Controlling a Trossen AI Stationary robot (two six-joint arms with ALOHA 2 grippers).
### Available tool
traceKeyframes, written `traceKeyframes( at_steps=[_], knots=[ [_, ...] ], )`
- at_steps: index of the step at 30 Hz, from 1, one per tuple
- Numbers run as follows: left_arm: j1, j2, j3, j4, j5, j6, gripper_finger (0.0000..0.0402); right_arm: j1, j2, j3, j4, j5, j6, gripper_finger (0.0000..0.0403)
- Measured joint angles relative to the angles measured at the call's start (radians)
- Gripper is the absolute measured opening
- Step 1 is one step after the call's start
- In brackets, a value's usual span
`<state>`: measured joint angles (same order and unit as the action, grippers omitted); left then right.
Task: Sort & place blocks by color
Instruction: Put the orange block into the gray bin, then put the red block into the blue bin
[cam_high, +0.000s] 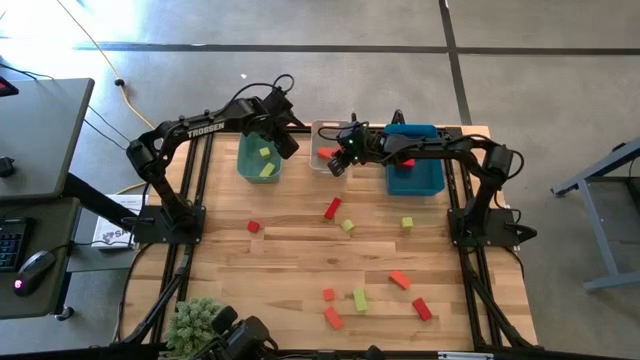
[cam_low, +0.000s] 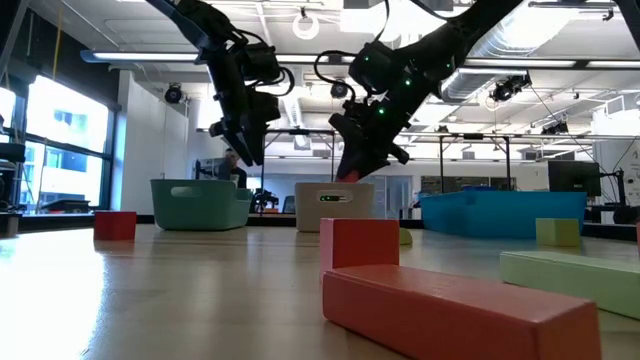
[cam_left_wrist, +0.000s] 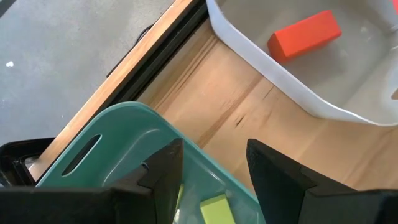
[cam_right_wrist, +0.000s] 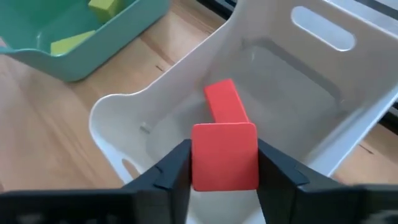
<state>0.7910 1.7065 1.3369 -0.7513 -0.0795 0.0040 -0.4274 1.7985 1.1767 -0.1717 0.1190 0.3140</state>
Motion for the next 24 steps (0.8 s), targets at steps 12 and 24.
traceKeyframes(
  at_steps=[12, 24],
  knots=[
    [0.000, 0.000, 0.000, 0.000, -0.001, 0.000, 0.0168, 0.010, -0.069, 0.000, -0.038, -0.027, 0.065, 0.0221],
    [0.000, 0.000, 0.000, 0.000, 0.001, 0.000, 0.0168, 0.163, -0.261, 0.000, -0.284, -0.034, 0.185, 0.0224]
  ],
)
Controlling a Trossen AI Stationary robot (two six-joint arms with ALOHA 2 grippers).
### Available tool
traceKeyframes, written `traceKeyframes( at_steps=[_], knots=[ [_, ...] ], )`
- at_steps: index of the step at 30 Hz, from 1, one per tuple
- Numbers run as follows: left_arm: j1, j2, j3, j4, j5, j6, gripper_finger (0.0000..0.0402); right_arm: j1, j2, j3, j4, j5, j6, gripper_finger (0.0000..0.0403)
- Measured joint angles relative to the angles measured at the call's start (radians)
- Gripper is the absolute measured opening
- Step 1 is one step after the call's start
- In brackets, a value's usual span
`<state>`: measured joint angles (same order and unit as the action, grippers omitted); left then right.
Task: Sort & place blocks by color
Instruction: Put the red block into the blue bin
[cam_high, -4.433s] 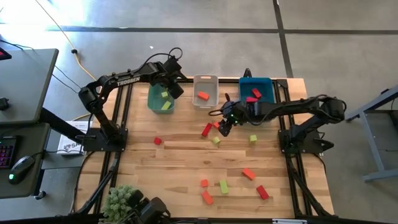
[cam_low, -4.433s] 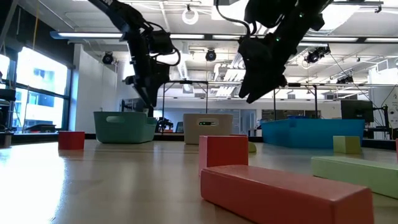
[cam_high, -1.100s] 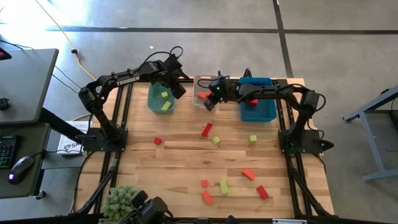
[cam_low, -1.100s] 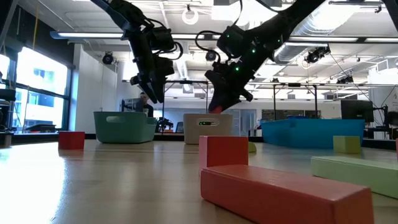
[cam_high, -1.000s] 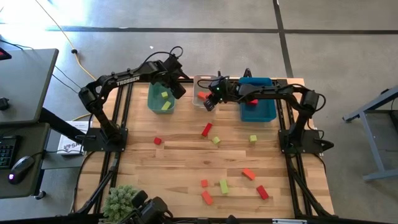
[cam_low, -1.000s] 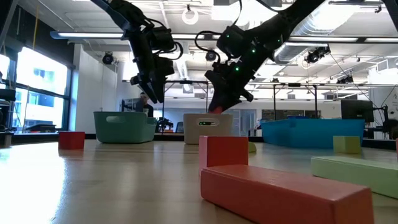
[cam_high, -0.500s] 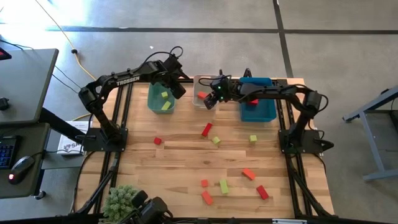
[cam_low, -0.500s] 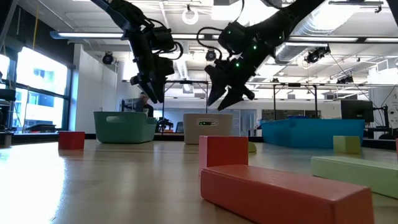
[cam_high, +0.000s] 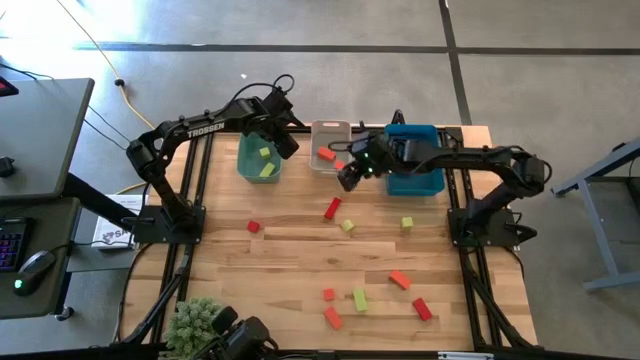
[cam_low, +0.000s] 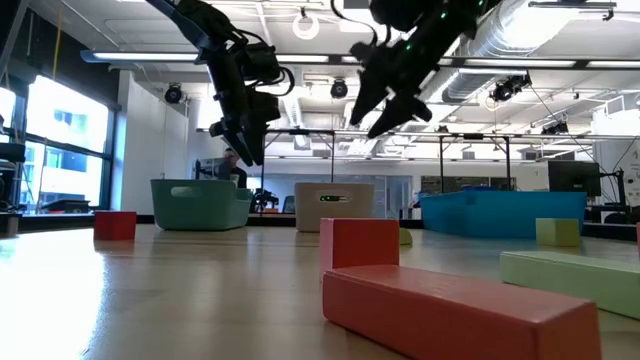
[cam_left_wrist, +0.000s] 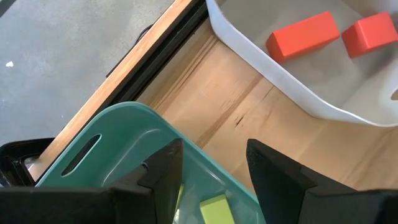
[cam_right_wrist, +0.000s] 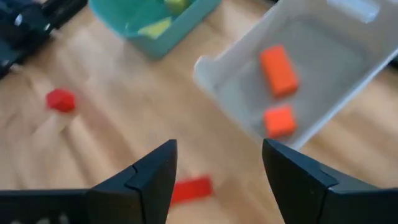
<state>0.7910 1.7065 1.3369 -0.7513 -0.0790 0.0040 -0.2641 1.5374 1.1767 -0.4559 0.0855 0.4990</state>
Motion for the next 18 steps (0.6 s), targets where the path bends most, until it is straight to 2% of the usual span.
traceKeyframes(
  at_steps=[10, 18],
  knots=[
    [-0.008, 0.000, 0.000, 0.000, 0.000, -0.015, 0.0168, 0.208, -0.041, 0.000, -0.276, -0.125, 0.220, 0.0224],
    [-0.069, 0.000, 0.000, 0.000, 0.064, -0.055, 0.0168, 0.427, -0.041, 0.000, -0.377, -0.128, 0.424, 0.0224]
  ],
)
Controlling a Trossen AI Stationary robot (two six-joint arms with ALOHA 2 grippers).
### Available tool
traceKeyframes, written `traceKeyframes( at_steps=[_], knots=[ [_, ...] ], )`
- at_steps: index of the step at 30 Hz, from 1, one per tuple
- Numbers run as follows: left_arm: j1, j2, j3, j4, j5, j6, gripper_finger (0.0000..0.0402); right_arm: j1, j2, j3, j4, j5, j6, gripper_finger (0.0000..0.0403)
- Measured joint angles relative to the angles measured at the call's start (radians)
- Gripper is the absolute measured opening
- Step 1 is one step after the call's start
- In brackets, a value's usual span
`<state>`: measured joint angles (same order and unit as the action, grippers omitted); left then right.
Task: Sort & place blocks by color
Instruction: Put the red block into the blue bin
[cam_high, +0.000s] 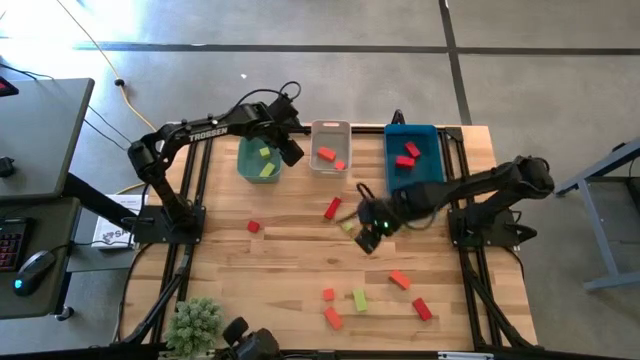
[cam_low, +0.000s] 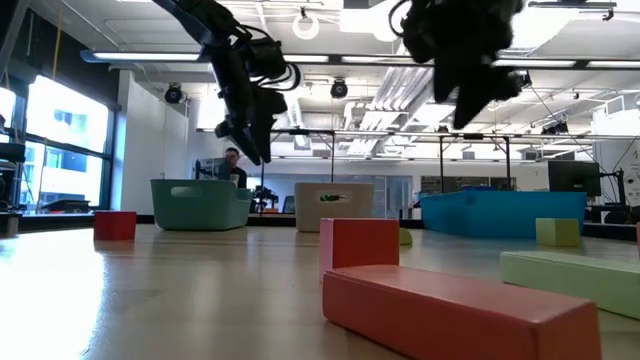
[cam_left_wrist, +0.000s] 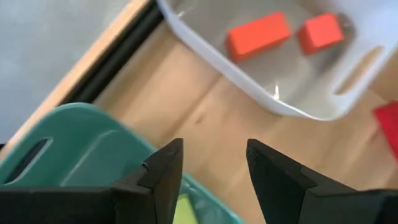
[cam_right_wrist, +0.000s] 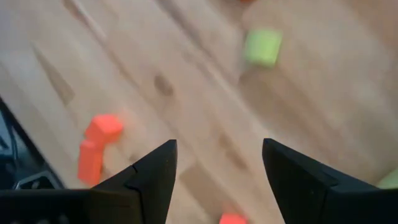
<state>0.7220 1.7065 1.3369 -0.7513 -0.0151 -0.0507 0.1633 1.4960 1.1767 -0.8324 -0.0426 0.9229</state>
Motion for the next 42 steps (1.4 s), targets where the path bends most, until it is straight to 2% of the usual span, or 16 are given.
traceKeyframes(
  at_steps=[14, 20, 31, 42],
  knots=[
    [-0.212, 0.000, 0.000, -0.008, 0.006, -0.157, 0.0168, 0.365, 0.000, 0.000, -0.108, 0.015, 0.465, 0.0224],
    [-0.324, 0.000, 0.000, -0.011, 0.006, -0.184, 0.0168, 0.493, 0.004, 0.000, -0.126, 0.076, 0.620, 0.0224],
    [-0.494, 0.000, 0.000, -0.016, 0.007, -0.236, 0.0168, 0.650, 0.108, 0.000, -0.133, 0.083, 0.833, 0.0224],
    [-0.589, 0.000, 0.000, -0.016, 0.006, -0.261, 0.0168, 0.729, 0.227, 0.000, -0.125, 0.032, 0.949, 0.0224]
  ],
)
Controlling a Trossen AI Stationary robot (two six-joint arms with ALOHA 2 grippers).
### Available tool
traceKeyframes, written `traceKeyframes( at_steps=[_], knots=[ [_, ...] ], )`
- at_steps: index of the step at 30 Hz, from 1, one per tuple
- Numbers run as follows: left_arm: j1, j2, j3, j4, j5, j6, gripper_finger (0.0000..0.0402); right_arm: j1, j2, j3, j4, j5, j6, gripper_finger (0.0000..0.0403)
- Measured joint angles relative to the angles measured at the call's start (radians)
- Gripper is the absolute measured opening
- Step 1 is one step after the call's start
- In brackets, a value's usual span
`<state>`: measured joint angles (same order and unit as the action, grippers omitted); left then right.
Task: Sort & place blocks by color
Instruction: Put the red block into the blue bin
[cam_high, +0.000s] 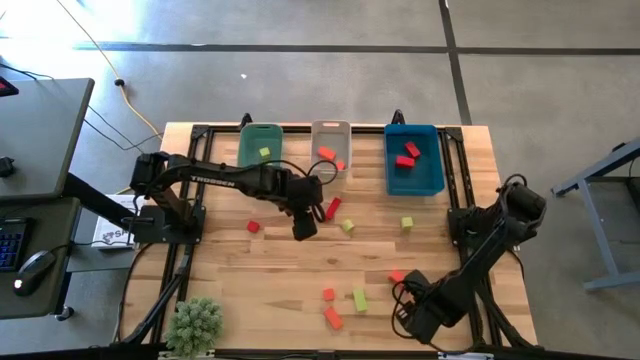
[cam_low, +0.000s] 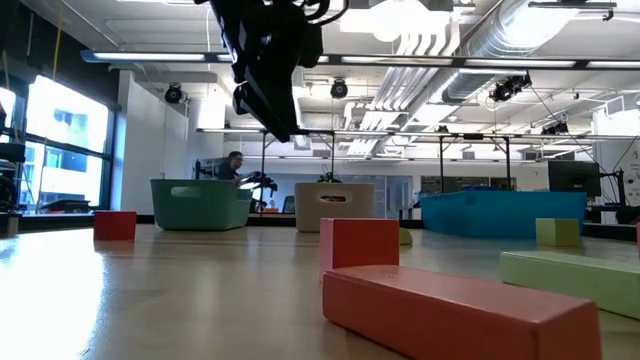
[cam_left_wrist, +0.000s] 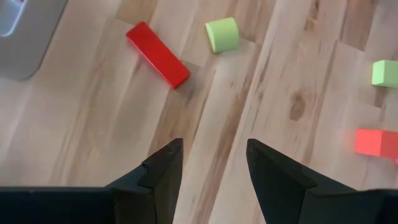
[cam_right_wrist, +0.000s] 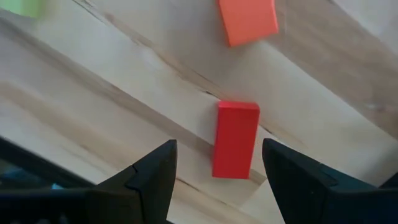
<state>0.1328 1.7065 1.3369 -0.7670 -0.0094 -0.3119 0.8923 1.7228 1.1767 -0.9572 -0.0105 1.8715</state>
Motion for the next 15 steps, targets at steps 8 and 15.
traceKeyframes(
  at_steps=[8, 15],
  knots=[
    [-0.018, 0.000, 0.000, 0.000, -0.001, -0.003, 0.0168, 0.026, 0.080, 0.000, 0.026, -0.057, 0.017, 0.0224],
    [-0.022, 0.000, 0.000, 0.000, -0.001, -0.020, 0.0168, 0.031, 0.136, -0.001, 0.049, -0.073, 0.016, 0.0224]
  ],
)
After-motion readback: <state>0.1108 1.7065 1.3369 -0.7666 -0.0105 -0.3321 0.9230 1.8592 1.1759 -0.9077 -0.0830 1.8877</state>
